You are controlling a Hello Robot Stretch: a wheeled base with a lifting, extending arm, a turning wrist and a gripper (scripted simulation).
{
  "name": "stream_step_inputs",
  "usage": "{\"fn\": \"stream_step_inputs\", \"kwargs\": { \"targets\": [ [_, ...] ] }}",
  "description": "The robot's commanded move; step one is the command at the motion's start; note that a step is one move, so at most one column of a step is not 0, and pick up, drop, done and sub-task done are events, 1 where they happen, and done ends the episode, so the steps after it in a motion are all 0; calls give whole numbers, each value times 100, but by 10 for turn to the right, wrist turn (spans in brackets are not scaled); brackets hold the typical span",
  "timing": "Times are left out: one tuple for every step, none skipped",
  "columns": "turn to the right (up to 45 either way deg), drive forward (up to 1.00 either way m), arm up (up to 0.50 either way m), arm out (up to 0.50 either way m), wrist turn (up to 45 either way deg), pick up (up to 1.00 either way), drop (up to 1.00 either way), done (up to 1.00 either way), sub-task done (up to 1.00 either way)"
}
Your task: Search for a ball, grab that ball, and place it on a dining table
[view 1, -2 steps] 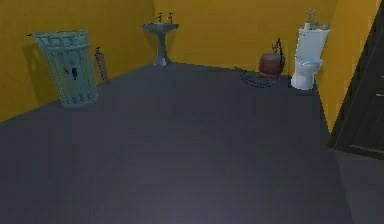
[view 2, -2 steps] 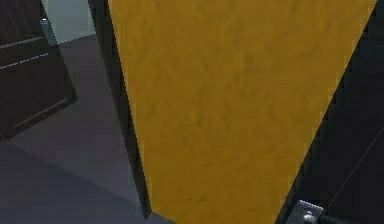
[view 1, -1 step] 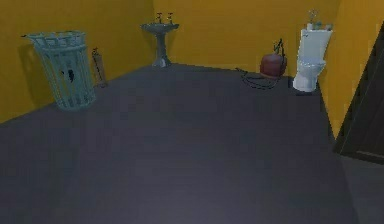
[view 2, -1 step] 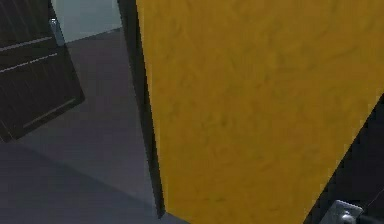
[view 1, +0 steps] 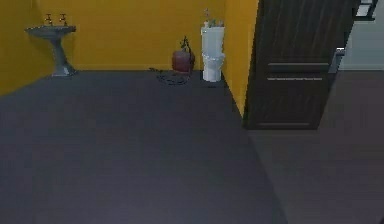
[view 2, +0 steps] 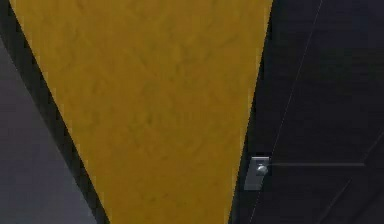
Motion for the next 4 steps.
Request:
{"fn": "stream_step_inputs", "kwargs": {
  "targets": [
    [0, 75, 0, 0, 0, 0, 0, 0, 0],
    [450, 0, 0, 0, 0, 0, 0, 0, 0],
    [90, 0, 0, 0, 0, 0, 0, 0, 0],
    [0, 15, 0, 0, 0, 0, 0, 0, 0]
  ]
}}
